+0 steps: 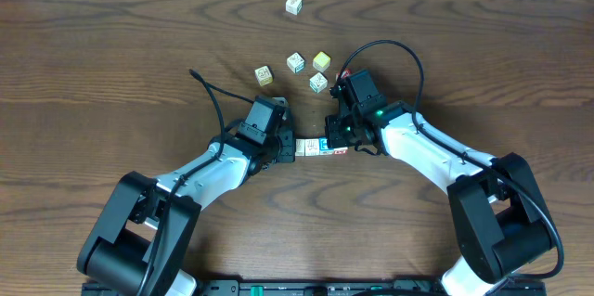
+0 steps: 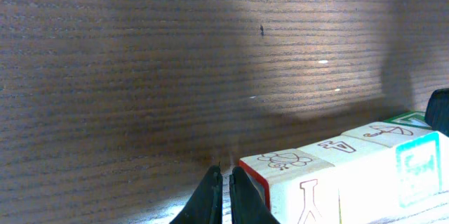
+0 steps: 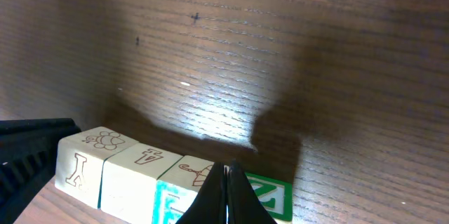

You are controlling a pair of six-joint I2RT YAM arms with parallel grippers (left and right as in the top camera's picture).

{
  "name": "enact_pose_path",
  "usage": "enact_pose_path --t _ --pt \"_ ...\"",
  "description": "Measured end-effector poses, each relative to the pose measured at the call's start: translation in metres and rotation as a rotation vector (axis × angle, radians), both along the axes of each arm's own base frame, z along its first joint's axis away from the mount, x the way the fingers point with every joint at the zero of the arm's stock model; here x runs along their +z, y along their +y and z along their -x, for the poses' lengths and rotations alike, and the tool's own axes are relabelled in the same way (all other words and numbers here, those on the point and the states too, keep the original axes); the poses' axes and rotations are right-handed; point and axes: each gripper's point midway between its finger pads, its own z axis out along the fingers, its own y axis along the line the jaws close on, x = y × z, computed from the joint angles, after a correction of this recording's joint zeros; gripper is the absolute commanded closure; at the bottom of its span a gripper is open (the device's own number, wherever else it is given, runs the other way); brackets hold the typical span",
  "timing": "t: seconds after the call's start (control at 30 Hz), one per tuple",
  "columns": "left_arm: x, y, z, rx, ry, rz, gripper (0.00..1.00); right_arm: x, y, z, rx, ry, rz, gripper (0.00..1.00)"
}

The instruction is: Lift 4 blocks

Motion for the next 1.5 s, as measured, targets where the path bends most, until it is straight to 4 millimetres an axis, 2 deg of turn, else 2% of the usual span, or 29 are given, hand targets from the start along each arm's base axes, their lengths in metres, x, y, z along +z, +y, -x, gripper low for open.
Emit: enact_pose_path --t 0.2,0.5,0.73,0.9,1.07,1.23,1.5 --pt "0.0 0.0 0.0 0.0 0.0 0.0 0.92 0.0 -0.004 -0.005 -0.014 -0.022 0.023 0.99" --pt "0.0 0.0 0.0 0.0 0.0 0.0 0.93 0.007 -0.005 -0.023 -0.039 -0.093 0.007 0.99" --pt "0.0 0.0 0.0 0.0 -0.001 0.0 0.93 0.002 -0.038 -0.031 -0.118 -0.058 0.035 0.99" --pt "0.0 0.0 0.0 0.0 -0.002 0.001 0.93 -0.009 -0.066 -0.014 -0.189 0.055 0.082 0.99" --pt "0.0 0.0 -0.001 0.0 -0.003 0.001 0.93 -0.014 -0.084 -0.001 -0.233 0.133 0.109 0.99" --pt "0.0 0.0 -0.001 0.0 -0.003 0.001 0.93 -0.014 -0.08 0.003 -0.23 0.156 0.088 0.99" --pt "0.0 0.0 -0.001 0.0 -0.003 0.002 0.93 -0.011 -0.058 0.008 -0.178 0.168 0.025 0.99"
